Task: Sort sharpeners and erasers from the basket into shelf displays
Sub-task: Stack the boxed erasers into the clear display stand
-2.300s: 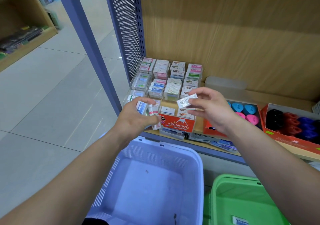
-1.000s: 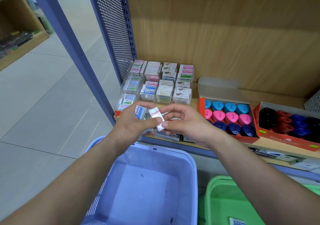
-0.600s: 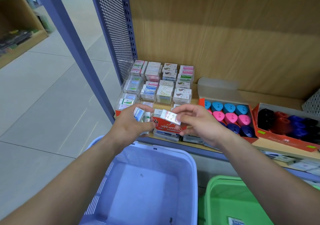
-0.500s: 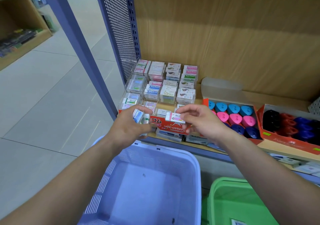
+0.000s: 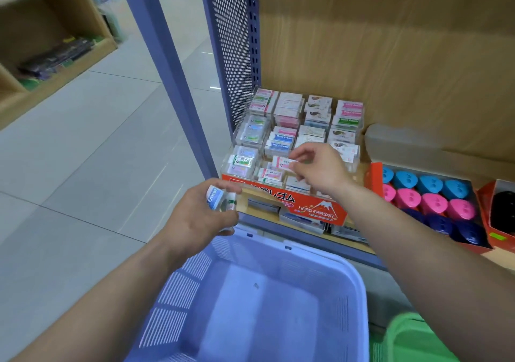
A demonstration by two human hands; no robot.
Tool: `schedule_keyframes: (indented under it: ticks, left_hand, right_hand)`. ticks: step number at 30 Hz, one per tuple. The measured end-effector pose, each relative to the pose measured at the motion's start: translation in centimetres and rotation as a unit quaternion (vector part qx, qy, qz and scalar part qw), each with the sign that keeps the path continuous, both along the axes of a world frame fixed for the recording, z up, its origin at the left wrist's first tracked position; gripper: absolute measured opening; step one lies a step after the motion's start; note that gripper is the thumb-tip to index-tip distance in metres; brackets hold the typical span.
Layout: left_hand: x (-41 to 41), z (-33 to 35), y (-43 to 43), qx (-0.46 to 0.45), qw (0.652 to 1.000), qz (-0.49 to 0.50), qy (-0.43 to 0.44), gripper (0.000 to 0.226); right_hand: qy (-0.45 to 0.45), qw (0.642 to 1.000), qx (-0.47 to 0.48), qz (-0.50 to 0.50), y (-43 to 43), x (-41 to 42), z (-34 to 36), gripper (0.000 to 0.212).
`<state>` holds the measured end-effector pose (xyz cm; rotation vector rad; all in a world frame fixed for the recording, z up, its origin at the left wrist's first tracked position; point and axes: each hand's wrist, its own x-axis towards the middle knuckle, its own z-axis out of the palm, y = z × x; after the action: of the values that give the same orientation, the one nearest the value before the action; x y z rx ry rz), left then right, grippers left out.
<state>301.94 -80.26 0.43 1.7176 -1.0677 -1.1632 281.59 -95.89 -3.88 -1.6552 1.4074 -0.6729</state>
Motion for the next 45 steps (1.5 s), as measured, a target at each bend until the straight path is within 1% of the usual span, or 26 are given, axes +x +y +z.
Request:
schedule_keyframes:
  ticks: [5,8,11,15,17,18,20,21,23,25,27,29,30,32,33,35,38,42,45]
  left_hand:
    - [-0.1,0.1,-0.4,-0.004,1.0,0.002,0.01,0.037]
    - [-0.1,0.1,-0.5,0.0,1.0,-0.001,0.018,0.037]
    - [-0.2,0.2,-0.6,0.004,1.0,0.0,0.022,0.037]
    - [-0.1,0.2,-0.5,0.004,1.0,0.0,0.027,0.036]
    - [-0.1,0.2,-0.5,0.006,0.999,0.004,0.033,0.037]
    - [-0.1,0.3,-0.5,0.006,0.999,0.005,0.036,0.037]
    - [0.0,0.3,-0.5,0.003,0.999,0.009,0.047,0.038]
    - [0.0,0.3,-0.5,0.002,0.999,0.013,0.051,0.038]
    - [0.2,0.2,-0.5,0.0,0.999,0.02,0.05,0.041]
    - [0.2,0.2,-0.5,0.0,0.998,0.028,0.053,0.044]
    - [0.0,0.3,-0.6,-0.001,0.998,0.033,0.057,0.044]
    - [-0.3,0.5,-0.7,-0.002,0.998,0.028,0.05,0.04]
    - [-0.6,0.6,-0.8,-0.002,0.999,0.026,0.046,0.038]
    - [-1.1,0.6,-1.0,-0.002,0.999,0.013,0.036,0.036]
    - [-1.5,0.7,-1.1,-0.002,1.0,0.002,0.026,0.036]
    - [-2.2,0.9,-1.2,-0.004,1.0,-0.021,0.003,0.035]
    - [-3.2,1.5,-1.3,-0.019,0.999,-0.043,-0.006,0.036]
    - [-4.2,2.1,-1.3,-0.034,0.998,-0.054,0.02,0.039]
    - [-4.8,2.0,-1.6,-0.04,0.998,-0.047,0.012,0.038]
  right_hand:
    - [0.112,0.991,-0.065,0.018,-2.4,3.4,-2.9,0.006]
    - [0.165,0.98,-0.107,0.013,-2.2,4.0,-3.8,0.015]
    - [0.164,0.975,-0.152,-0.002,-1.9,3.8,-4.1,0.028]
    - [0.152,0.967,-0.203,-0.017,-1.5,2.9,-3.6,0.025]
    - [0.16,0.968,-0.191,0.024,-1.3,2.7,-3.4,0.026]
    - [0.178,0.967,-0.172,0.06,-1.3,2.6,-3.4,0.029]
    - [0.235,0.953,-0.143,0.128,-1.4,2.6,-3.6,0.035]
    - [0.257,0.945,-0.134,0.149,-1.6,2.6,-3.6,0.036]
    - [0.267,0.942,-0.111,0.172,-1.9,2.7,-3.3,0.037]
    - [0.25,0.949,-0.086,0.173,-1.7,2.5,-2.5,0.037]
    - [0.203,0.963,-0.086,0.153,-0.8,2.2,-1.2,0.035]
    - [0.109,0.982,-0.078,0.135,0.9,1.9,0.5,0.027]
    - [0.045,0.989,-0.052,0.134,2.0,1.7,1.5,0.021]
    - [-0.069,0.986,0.018,0.149,4.2,1.5,3.7,0.013]
    - [-0.101,0.981,0.042,0.159,5.1,1.4,4.5,0.011]
    - [-0.115,0.978,0.062,0.166,6.1,1.1,5.6,0.011]
    - [-0.107,0.979,0.096,0.145,6.3,0.2,6.2,0.02]
    - [-0.175,0.96,0.177,0.129,6.6,-1.7,6.6,0.022]
    - [-0.199,0.952,0.206,0.109,6.8,-2.9,6.6,0.018]
